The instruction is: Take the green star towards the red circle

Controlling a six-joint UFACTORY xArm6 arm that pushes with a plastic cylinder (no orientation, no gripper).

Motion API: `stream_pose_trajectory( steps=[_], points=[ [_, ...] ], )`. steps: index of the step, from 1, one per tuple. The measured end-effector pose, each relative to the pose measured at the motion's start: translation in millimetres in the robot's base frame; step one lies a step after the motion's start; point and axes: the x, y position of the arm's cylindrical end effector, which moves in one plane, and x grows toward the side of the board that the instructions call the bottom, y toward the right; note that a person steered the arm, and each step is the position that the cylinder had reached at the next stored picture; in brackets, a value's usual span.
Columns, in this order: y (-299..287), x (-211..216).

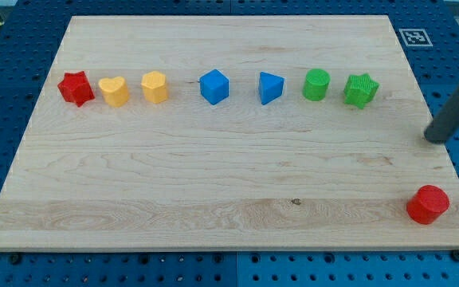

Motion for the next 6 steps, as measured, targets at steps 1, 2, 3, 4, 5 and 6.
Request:
stream_pose_trajectory(
  steps=[1, 2, 3, 4, 5, 6],
  points=[
    [0.0, -65.7],
    [-16.7, -121.9],
    [-53.9, -132.2],
    [-78.9, -130.8],
    [-83.2, -128.0],
    [-84.1, -118.7]
  ],
)
